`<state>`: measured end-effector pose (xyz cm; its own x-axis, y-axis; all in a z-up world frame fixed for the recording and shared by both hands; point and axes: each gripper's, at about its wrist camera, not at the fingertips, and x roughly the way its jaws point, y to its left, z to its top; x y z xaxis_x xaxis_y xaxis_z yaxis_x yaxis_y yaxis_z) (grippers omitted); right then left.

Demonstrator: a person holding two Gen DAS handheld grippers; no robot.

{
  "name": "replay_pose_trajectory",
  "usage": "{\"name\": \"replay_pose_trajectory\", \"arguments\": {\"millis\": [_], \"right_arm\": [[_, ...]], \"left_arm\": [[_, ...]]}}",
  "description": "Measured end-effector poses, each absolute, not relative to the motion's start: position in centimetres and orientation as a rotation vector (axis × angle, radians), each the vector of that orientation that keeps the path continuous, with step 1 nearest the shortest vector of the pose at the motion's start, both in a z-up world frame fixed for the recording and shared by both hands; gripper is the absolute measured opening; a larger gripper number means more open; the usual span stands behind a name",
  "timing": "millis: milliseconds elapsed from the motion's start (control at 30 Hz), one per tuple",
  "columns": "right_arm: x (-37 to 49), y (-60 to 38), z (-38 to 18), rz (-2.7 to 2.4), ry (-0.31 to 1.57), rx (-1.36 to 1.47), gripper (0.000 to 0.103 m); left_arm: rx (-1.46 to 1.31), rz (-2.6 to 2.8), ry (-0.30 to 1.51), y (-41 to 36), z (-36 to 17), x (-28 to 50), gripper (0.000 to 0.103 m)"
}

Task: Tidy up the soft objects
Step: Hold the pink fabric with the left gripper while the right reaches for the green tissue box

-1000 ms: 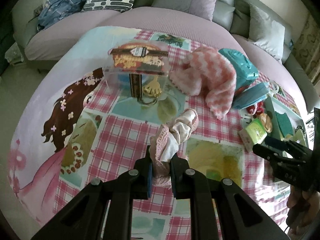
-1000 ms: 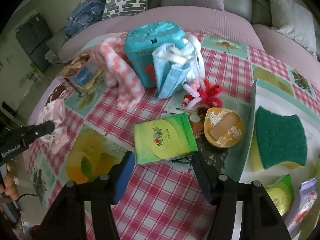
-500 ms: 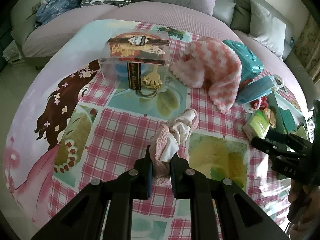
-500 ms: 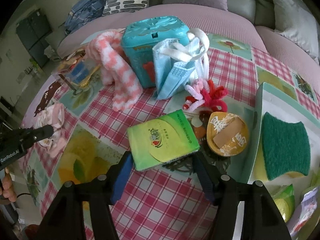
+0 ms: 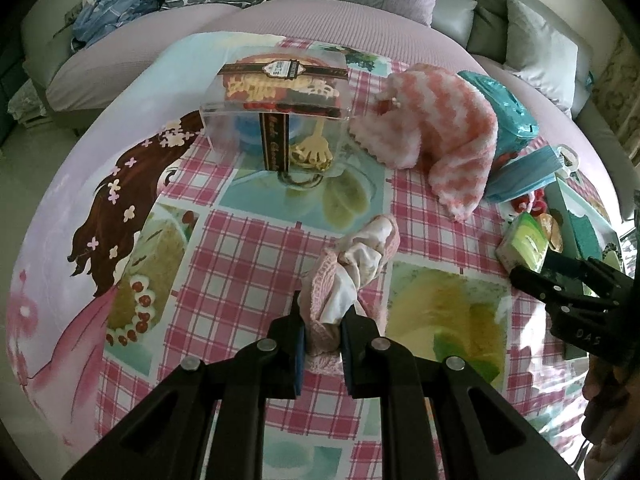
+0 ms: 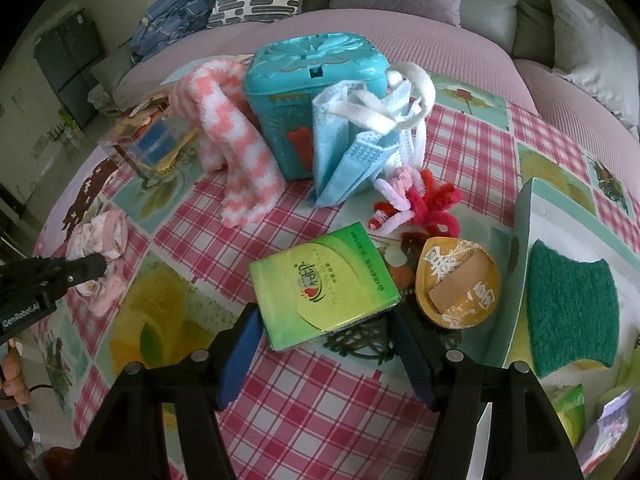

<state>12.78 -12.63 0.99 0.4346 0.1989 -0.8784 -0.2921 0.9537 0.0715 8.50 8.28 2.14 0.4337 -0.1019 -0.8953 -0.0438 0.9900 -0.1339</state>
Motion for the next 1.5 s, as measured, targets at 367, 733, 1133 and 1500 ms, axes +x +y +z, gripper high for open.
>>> {"name": "replay_pose_trajectory", "arguments": {"millis": [367, 733, 1133, 1500], "right_arm": [[12.8, -12.8, 1.1, 0.322, 1.067, -0.085, 0.052], [12.5, -13.6, 1.5, 0.34, 1.073, -0.062, 0.053], [13.5, -12.7, 1.9, 0.319, 1.044, -0.107, 0.085], [14.7, -12.8, 1.3, 0.326, 1.046, -0.109, 0.081]], "left_arm": [[-0.145, -0.038, 1.131, 8.5, 1.6, 8.8, 0.016], [-0.141, -0.032, 1.139, 8.4, 1.1, 9.0, 0.016], [-0.175, -0.052, 1.122, 8.8, 1.2, 8.7, 0.017], [-0.188, -0.09, 1.103, 9.3, 0.8, 9.0, 0.018]]}}
